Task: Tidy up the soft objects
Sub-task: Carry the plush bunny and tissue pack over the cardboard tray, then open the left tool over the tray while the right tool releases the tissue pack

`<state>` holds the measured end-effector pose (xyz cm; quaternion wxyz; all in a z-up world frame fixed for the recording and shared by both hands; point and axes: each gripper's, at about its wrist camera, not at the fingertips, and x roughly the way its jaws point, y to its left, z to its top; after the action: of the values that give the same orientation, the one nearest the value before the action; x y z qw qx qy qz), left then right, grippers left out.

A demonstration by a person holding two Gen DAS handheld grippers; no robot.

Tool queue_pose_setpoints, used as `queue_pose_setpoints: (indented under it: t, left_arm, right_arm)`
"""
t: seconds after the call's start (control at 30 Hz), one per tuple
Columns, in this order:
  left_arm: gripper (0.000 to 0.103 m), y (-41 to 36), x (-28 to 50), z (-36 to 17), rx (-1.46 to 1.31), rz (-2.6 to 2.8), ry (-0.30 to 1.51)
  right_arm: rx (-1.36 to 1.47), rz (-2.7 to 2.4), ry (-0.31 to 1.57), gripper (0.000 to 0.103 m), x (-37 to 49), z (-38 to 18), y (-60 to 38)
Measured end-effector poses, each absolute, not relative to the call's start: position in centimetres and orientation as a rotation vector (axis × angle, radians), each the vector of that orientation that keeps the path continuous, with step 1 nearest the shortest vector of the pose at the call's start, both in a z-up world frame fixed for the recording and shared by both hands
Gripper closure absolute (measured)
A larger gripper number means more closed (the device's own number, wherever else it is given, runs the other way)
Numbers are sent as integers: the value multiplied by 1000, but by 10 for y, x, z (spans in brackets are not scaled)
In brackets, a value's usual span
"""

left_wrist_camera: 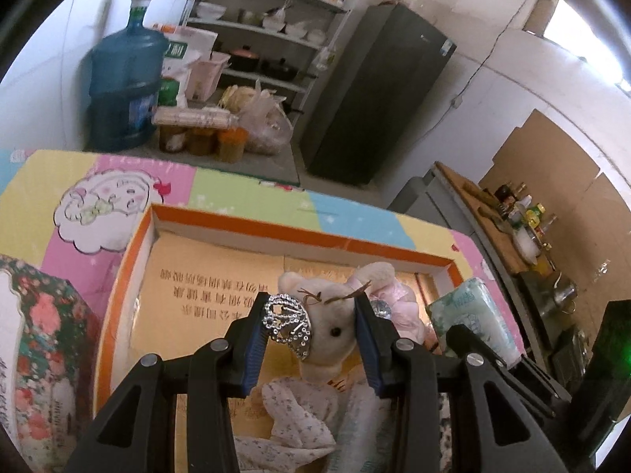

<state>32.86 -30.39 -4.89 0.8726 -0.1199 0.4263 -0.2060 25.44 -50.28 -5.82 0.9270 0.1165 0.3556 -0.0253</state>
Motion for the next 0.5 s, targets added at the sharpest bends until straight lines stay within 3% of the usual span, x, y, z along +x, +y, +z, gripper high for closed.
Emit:
queue_pose_setpoints:
  t: [0.33, 0.43, 0.5]
  left_arm:
    - [56, -304, 336, -61, -288, -426, 977]
    - [49, -303, 337, -63, -303, -426, 989]
    - [35, -301, 336, -62, -312, -428, 984]
  right_arm:
    - [248, -49, 745, 77, 256, -63, -503]
    - [264, -41, 743, 76, 254, -61, -503]
    - [275, -37, 738, 72, 254, -60, -503]
